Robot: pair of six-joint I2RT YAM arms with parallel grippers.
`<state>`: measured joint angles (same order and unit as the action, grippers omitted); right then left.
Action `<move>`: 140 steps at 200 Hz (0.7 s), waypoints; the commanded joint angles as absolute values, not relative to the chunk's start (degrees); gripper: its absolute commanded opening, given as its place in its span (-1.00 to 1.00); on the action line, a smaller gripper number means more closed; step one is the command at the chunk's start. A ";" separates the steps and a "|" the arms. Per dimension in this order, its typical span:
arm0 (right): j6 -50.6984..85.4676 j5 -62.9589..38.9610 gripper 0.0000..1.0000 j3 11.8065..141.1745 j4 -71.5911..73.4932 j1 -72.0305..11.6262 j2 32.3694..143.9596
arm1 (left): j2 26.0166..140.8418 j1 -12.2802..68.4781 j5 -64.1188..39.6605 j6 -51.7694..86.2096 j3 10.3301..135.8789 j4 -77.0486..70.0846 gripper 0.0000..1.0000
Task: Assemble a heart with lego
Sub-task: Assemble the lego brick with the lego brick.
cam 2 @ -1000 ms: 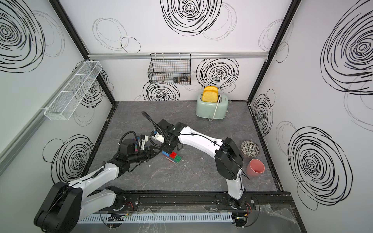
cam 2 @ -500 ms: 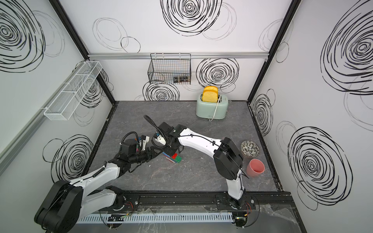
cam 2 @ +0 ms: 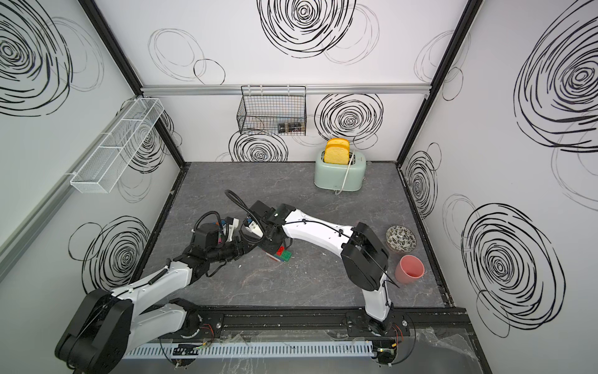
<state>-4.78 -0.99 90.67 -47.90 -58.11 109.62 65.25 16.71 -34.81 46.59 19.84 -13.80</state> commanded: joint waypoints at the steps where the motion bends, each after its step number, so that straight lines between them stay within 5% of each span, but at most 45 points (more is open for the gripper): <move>1: -5.39 -0.46 -0.47 90.30 -49.92 -58.53 111.92 | 64.69 16.34 -34.80 46.87 19.01 -15.61 0.34; 140: -9.05 -5.68 -0.49 86.69 -58.03 -57.67 116.63 | 63.14 13.01 -35.56 46.14 17.67 -13.96 0.33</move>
